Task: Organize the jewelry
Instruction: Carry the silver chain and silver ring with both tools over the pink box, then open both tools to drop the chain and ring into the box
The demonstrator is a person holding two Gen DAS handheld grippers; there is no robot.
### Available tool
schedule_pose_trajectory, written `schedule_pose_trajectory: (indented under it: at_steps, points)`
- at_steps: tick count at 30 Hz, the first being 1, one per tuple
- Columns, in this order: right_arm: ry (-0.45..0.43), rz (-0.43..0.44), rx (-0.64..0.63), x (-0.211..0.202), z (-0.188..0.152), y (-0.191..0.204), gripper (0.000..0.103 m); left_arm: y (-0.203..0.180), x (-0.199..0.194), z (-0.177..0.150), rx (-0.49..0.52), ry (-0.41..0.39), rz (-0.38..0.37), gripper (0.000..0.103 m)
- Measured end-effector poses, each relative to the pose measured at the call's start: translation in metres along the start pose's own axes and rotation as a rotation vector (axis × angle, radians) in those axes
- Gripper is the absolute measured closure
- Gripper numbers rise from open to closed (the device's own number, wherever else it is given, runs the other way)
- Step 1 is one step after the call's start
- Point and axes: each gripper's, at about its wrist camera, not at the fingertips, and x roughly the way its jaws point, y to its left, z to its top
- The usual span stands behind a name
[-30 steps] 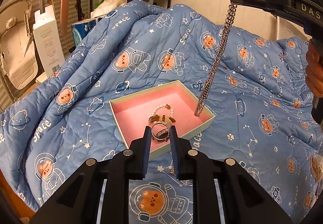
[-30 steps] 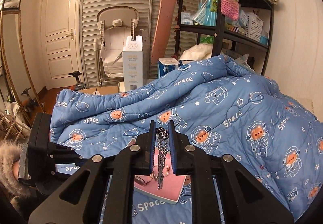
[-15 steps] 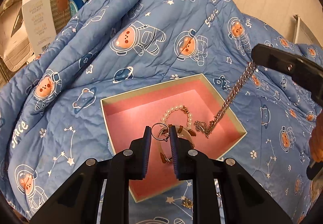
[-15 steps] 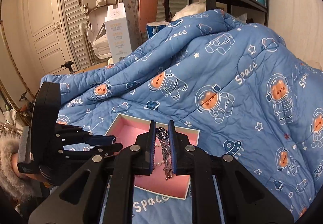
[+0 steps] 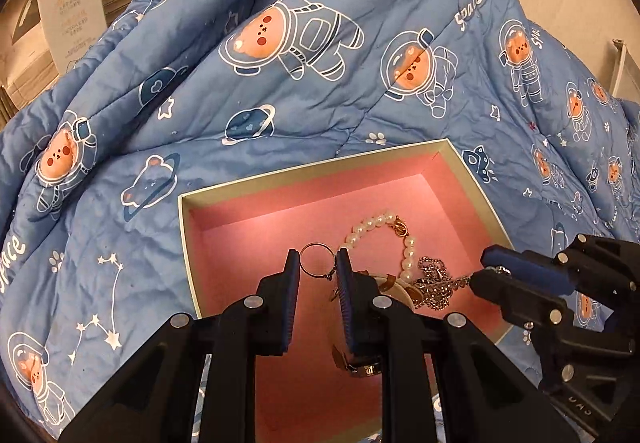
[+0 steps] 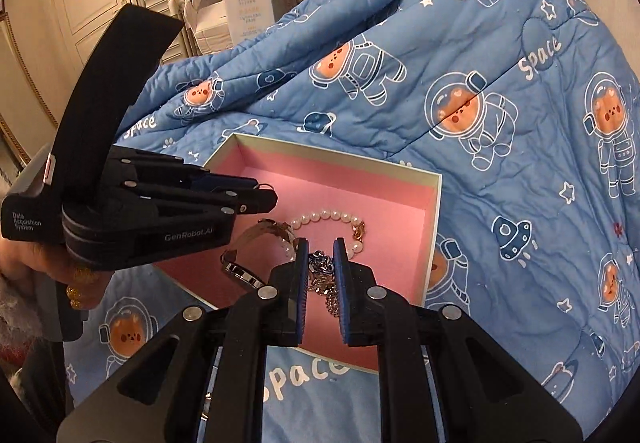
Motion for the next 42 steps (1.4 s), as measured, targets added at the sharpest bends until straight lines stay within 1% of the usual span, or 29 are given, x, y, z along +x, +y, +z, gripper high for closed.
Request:
schedule_pose_trajectory:
  at_steps: [5,8,10,14,15,16,17,18,19,20,21,22,23,24,25,26,27,29,32,34,37,42]
  points:
    - [0.036,0.006,-0.014,0.013,-0.005,0.001,0.090,0.007,0.012,0.004,-0.052,0.018,0.005,0.085]
    - [0.058,-0.004,-0.013,0.020,-0.005,0.001,0.090,0.003,0.015,0.007,-0.035,0.019,0.031,0.085]
    - [0.064,-0.008,-0.015,0.023,-0.007,0.000,0.090,0.000,0.016,0.008,-0.030,0.024,0.026,0.085]
    - [0.069,-0.031,-0.020,0.024,-0.009,0.000,0.087,-0.004,0.018,0.006,-0.011,0.026,0.045,0.084]
    - [0.066,-0.031,-0.023,0.024,-0.010,0.000,0.085,-0.004,0.018,0.006,-0.010,0.028,0.044,0.083]
    - [0.064,-0.032,-0.027,0.024,-0.011,0.000,0.072,-0.004,0.018,0.006,-0.010,0.029,0.042,0.082]
    - [0.057,-0.033,-0.030,0.023,-0.012,0.001,0.052,-0.005,0.019,0.006,-0.008,0.028,0.040,0.081]
    - [0.040,-0.040,-0.035,0.021,-0.013,0.001,0.045,-0.005,0.018,0.006,-0.004,0.025,0.041,0.076]
    - [0.017,-0.051,-0.041,0.017,-0.014,0.002,0.044,-0.006,0.017,0.006,0.003,0.018,0.049,0.071]
    - [0.008,-0.054,-0.046,0.015,-0.015,0.003,0.044,-0.009,0.016,0.007,0.008,0.007,0.057,0.060]
    - [0.007,-0.050,-0.044,0.014,-0.016,0.004,0.044,-0.011,0.014,0.008,0.012,-0.003,0.060,0.053]
    - [0.007,-0.047,-0.040,0.014,-0.017,0.004,0.043,-0.011,0.012,0.009,0.013,-0.011,0.057,0.051]
    - [0.003,-0.050,-0.040,0.012,-0.018,0.005,0.039,-0.011,0.009,0.009,0.010,-0.018,0.050,0.046]
    - [-0.003,-0.056,-0.044,0.011,-0.020,0.006,0.035,-0.010,0.006,0.009,0.005,-0.026,0.042,0.039]
    - [-0.014,-0.064,-0.047,0.009,-0.021,0.007,0.027,-0.009,0.002,0.009,-0.002,-0.036,0.040,0.035]
    - [-0.029,-0.074,-0.046,0.007,-0.023,0.008,0.023,-0.008,-0.003,0.009,-0.010,-0.052,0.042,0.026]
    - [-0.043,-0.079,-0.041,0.004,-0.025,0.009,0.022,-0.007,-0.008,0.007,-0.018,-0.075,0.046,0.020]
    - [-0.065,-0.084,-0.013,-0.002,-0.030,0.006,0.017,-0.002,-0.021,0.003,-0.035,-0.119,0.049,0.015]
    - [-0.083,-0.070,0.036,-0.013,-0.039,0.004,0.016,0.005,-0.041,-0.008,-0.056,-0.182,0.048,0.007]
    - [-0.089,-0.066,0.065,-0.022,-0.047,0.003,0.016,0.009,-0.055,-0.021,-0.051,-0.209,0.049,0.007]
    - [-0.102,-0.061,0.107,-0.038,-0.065,0.001,0.015,0.011,-0.070,-0.045,-0.033,-0.227,0.054,0.007]
    - [-0.100,-0.088,0.162,-0.060,-0.102,-0.006,0.015,0.020,-0.087,-0.099,-0.052,-0.224,0.047,0.007]
